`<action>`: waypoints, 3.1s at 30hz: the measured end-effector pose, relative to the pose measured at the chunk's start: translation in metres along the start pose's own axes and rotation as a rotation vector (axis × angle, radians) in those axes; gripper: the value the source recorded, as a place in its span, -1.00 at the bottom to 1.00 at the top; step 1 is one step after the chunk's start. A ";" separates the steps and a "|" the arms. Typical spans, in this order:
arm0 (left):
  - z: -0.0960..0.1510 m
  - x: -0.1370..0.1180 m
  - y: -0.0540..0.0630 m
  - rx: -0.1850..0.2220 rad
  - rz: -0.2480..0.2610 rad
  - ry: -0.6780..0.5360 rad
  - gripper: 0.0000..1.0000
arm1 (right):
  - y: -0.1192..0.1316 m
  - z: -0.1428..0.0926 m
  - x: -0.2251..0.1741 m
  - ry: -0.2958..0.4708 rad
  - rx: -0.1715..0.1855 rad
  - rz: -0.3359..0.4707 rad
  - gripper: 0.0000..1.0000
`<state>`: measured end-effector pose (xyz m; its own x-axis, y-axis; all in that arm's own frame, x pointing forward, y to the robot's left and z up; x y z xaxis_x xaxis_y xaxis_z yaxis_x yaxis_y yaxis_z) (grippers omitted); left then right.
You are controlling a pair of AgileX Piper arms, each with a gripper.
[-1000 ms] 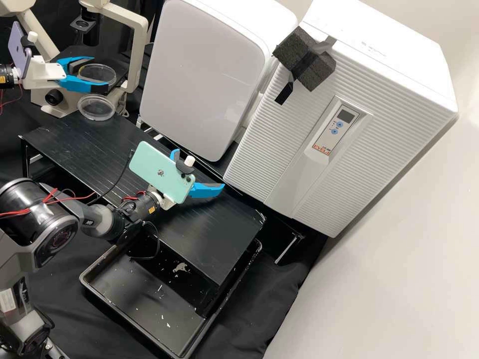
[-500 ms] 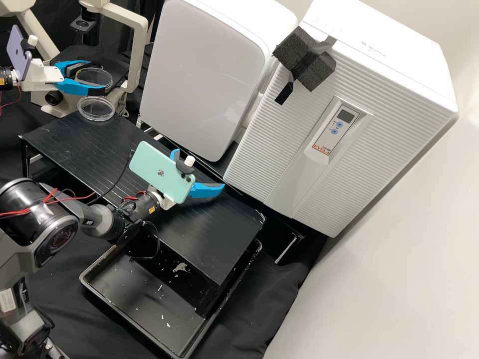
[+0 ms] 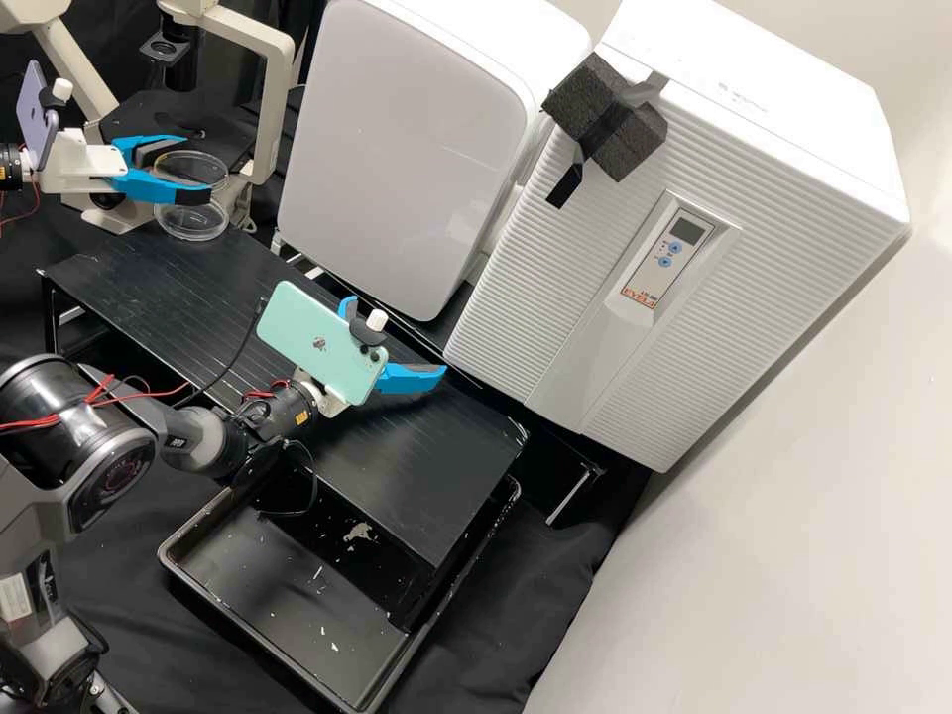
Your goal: Place the petri dish on the microscope
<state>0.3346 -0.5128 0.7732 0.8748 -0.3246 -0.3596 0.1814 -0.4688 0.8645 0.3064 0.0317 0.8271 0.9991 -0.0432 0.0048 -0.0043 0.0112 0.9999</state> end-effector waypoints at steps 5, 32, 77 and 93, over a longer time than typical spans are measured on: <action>0.001 -0.003 -0.006 -0.007 -0.018 0.002 -1.00 | 0.000 0.000 0.000 0.000 0.000 0.000 1.00; 0.021 -0.010 -0.021 0.052 -0.067 -0.045 -1.00 | 0.000 0.000 0.000 0.000 0.000 0.000 1.00; 0.007 -0.005 -0.024 0.021 -0.057 -0.005 -1.00 | 0.000 0.000 0.000 0.000 0.000 0.000 1.00; 0.012 -0.003 -0.026 0.023 -0.064 -0.021 1.00 | 0.000 0.000 0.000 0.000 0.000 0.000 1.00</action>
<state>0.3216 -0.5092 0.7476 0.8522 -0.3104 -0.4212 0.2261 -0.5074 0.8315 0.3064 0.0317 0.8271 0.9991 -0.0432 0.0048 -0.0043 0.0112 0.9999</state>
